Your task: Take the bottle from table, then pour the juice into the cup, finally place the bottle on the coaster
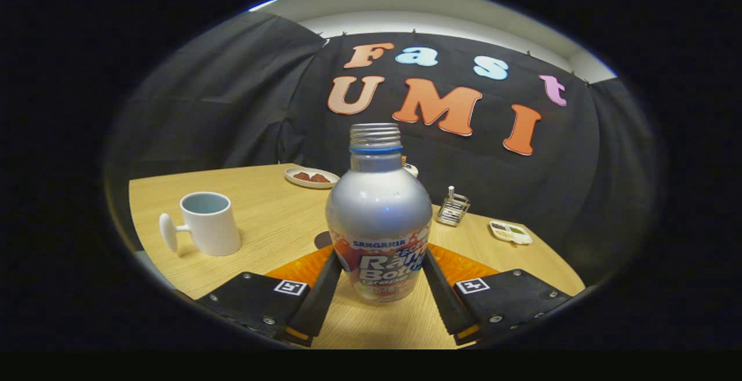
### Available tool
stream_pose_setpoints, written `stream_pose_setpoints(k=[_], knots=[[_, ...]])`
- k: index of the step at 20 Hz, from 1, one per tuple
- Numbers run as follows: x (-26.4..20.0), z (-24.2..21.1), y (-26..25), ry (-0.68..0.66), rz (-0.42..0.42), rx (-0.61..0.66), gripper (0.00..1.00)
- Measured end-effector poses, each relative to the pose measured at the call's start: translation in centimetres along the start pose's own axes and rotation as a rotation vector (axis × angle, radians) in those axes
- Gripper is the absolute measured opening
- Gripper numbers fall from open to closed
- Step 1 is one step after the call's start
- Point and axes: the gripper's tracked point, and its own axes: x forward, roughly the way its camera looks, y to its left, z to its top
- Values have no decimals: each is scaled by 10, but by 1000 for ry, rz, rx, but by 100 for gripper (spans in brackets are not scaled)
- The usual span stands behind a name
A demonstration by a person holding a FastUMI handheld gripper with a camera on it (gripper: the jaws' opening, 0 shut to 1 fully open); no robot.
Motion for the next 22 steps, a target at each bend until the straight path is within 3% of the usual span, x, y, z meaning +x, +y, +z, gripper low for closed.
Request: stream_pose_setpoints(k=[9, 22], knots=[[18, 12, 9, -14, -105, -306, 77], [27, 43, 37, -132, -179, -773, 77]])
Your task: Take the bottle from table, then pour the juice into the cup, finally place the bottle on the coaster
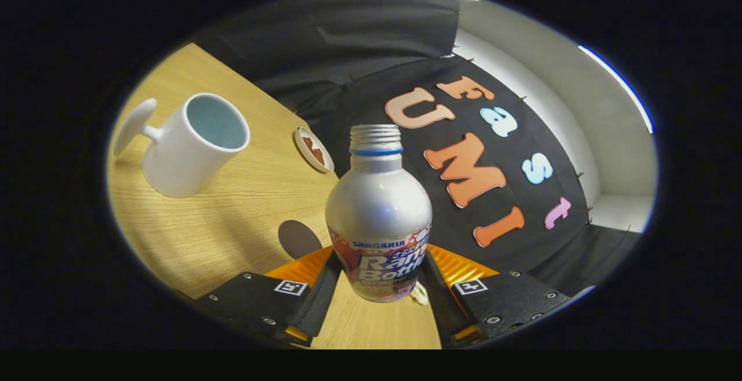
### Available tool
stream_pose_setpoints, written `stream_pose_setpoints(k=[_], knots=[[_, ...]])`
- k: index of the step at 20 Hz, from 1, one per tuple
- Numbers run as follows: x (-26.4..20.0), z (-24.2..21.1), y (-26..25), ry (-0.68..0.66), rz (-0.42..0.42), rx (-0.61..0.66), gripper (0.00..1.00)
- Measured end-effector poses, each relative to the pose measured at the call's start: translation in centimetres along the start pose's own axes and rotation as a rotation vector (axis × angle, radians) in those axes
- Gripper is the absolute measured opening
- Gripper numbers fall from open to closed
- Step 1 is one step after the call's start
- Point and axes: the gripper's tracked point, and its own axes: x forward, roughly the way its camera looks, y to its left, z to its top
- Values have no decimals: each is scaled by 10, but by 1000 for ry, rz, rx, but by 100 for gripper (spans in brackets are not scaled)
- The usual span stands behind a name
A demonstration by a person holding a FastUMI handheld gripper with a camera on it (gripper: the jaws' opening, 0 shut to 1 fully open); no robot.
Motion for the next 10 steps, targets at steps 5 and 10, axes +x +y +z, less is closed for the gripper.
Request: stream_pose_setpoints(k=[5, 10], knots=[[-1, 16, -2, -60, -44, -179, 77], [3, 22, -2, -92, -61, -298, 77]])
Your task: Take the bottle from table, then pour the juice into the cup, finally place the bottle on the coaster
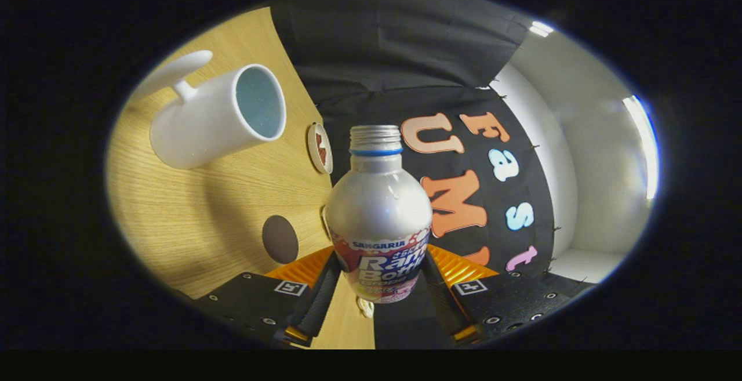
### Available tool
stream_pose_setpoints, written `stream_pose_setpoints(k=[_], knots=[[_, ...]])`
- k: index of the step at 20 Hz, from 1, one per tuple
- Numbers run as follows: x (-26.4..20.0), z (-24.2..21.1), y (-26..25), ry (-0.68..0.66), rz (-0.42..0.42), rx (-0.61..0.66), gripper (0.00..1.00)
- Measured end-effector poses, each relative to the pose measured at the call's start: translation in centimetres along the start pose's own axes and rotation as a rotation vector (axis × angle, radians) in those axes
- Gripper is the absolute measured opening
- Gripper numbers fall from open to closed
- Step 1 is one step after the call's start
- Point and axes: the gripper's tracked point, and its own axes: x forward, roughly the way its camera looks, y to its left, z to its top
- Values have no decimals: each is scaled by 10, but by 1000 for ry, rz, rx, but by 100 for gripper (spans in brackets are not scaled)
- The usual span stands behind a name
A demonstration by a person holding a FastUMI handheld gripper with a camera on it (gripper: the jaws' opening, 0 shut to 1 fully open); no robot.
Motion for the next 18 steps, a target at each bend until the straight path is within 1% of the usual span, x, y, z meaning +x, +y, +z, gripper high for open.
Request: stream_pose_setpoints(k=[4, 9, 13, 18], knots=[[7, 4, -8, -20, -18, -86, 76], [5, 10, -10, -58, -44, -177, 76], [5, 18, -13, -94, -38, -249, 76], [2, 23, -10, -128, -42, -303, 76]])
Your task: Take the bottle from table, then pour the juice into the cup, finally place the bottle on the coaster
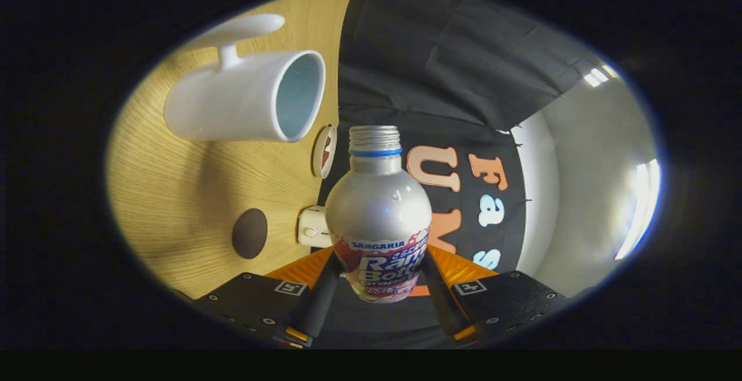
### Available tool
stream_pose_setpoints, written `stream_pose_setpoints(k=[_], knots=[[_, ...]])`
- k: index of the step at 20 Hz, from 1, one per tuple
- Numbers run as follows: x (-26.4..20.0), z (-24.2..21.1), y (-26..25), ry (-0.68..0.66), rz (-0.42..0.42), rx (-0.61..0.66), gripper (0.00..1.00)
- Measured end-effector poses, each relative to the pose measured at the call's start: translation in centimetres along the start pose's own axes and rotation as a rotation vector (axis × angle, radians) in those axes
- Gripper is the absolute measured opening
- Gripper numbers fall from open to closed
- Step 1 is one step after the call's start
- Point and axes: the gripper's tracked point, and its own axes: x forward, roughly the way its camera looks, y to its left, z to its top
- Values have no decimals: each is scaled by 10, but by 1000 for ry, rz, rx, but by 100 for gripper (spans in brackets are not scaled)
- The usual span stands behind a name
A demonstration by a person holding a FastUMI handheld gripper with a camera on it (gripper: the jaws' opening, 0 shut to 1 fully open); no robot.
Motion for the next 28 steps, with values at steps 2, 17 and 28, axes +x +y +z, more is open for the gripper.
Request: stream_pose_setpoints(k=[2, 17, 28], knots=[[-1, 0, -1, -2, -4, -19, 76], [12, -3, -6, -45, 22, -114, 76], [16, -3, -11, -75, 1, -150, 76]])
